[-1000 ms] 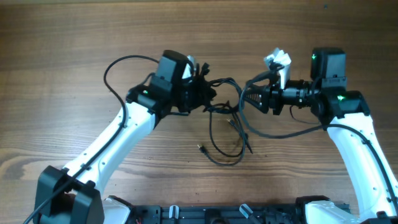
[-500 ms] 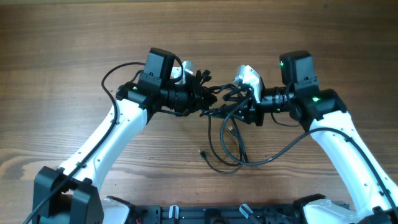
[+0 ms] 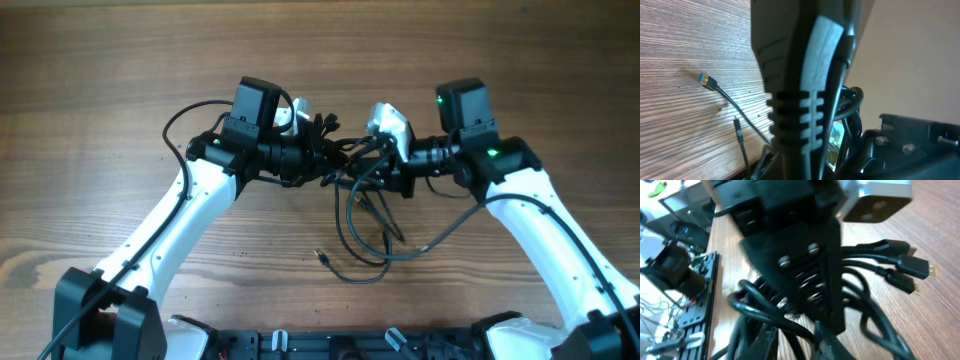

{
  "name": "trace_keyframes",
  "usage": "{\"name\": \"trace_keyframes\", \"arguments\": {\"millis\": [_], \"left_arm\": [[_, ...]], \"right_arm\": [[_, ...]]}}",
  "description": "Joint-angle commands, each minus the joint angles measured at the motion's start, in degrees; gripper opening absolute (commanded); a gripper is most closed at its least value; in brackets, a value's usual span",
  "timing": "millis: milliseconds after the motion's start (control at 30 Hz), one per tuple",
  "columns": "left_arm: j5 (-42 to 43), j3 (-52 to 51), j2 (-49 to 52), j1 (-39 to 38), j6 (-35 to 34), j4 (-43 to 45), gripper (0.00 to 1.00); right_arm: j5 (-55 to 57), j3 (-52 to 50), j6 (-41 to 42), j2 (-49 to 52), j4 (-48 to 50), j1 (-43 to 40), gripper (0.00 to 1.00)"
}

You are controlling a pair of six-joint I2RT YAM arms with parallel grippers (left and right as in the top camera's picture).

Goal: Untangle cables

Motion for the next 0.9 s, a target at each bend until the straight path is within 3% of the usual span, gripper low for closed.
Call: {"name": "trace_keyframes", "arguments": {"millis": [0,167,267,533,600,700,867], "left_arm": [[2.9,0.5,-0.5,-1.8,-1.6,1.2,0.04],[1.9,0.5,-0.5,-1.8,-1.7,2.9,0.04],[1.7,0.5,-0.5,-1.8,-2.5,4.2,0.04],[1.3,0.5,-0.5,-1.6,-3.2,5.9,0.04],[1.3,0.5,-0.5,-1.6,-3.2,5.9,0.04],[0.8,0.5,-0.5,-1.6,-3.1,6.0,0.04],[-9.7,0.5,-0.5,-1.8,-3.1,3.1,0.04]], "right_arm": [[0.7,0.9,6.6,3.1,2.5,1.1,0.2],[0.8,0.9,19.1,3.2,10.5,1.1,0.06],[0.9,0.9,24.3,3.2,14.2,1.7,0.05],[4.0,0.9,18.0,3.3,7.4,8.0,0.36],[7.8,0.9,18.1,3.3,7.5,8.7,0.3],[12.1,0.9,21.5,3.3,8.9,8.7,0.06],[14.4,3.9,31.5,1.1,16.7,6.0,0.04]]}}
